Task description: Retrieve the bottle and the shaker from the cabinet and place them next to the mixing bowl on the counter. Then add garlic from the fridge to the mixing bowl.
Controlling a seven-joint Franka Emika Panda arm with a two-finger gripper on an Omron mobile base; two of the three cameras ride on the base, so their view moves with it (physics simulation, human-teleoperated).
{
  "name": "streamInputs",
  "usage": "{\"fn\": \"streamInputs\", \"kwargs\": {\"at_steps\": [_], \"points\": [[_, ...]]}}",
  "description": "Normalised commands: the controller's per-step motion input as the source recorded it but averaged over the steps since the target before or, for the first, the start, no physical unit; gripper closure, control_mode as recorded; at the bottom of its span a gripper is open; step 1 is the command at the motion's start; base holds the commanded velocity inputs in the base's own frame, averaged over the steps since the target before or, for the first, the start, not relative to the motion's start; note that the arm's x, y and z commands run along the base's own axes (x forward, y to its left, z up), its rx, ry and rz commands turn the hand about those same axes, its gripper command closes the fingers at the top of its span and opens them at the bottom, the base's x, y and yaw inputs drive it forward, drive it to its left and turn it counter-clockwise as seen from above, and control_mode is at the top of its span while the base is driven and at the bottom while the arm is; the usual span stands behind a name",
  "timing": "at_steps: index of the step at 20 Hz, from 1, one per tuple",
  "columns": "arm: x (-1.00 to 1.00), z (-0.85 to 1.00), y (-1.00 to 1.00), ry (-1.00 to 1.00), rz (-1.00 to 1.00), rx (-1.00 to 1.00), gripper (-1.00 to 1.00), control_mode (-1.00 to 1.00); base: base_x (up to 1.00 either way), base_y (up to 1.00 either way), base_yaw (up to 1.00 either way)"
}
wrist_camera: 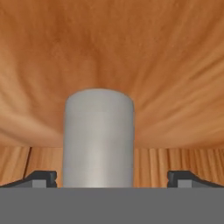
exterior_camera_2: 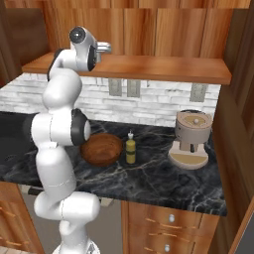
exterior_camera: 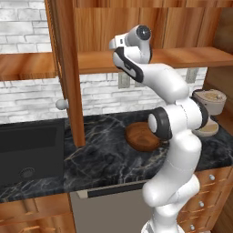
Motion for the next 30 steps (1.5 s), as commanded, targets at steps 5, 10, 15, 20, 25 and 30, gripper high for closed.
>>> {"fn": "streamInputs", "kwargs": {"at_steps": [5, 10, 15, 20, 25, 30], "points": [[0.2, -0.01, 0.0, 0.0, 0.0, 0.0, 1.0, -1.0, 0.0, 0.0, 0.0], [0.1, -0.14, 0.0, 0.0, 0.0, 0.0, 1.0, -1.0, 0.0, 0.0, 0.0], [-0.05, -0.05, -0.07, 0.0, 0.0, 0.0, 1.0, -1.0, 0.0, 0.0, 0.0], [-0.51, 0.01, -0.26, -0.06, 0.0, 0.0, 1.0, -1.0, 0.0, 0.0, 0.0], [-0.79, 0.16, -0.35, -0.07, 0.0, 0.03, 1.0, -1.0, 0.0, 0.0, 0.0], [-1.0, 0.04, -0.18, -0.01, 0.0, 0.01, 1.0, -1.0, 0.0, 0.0, 0.0]]}}
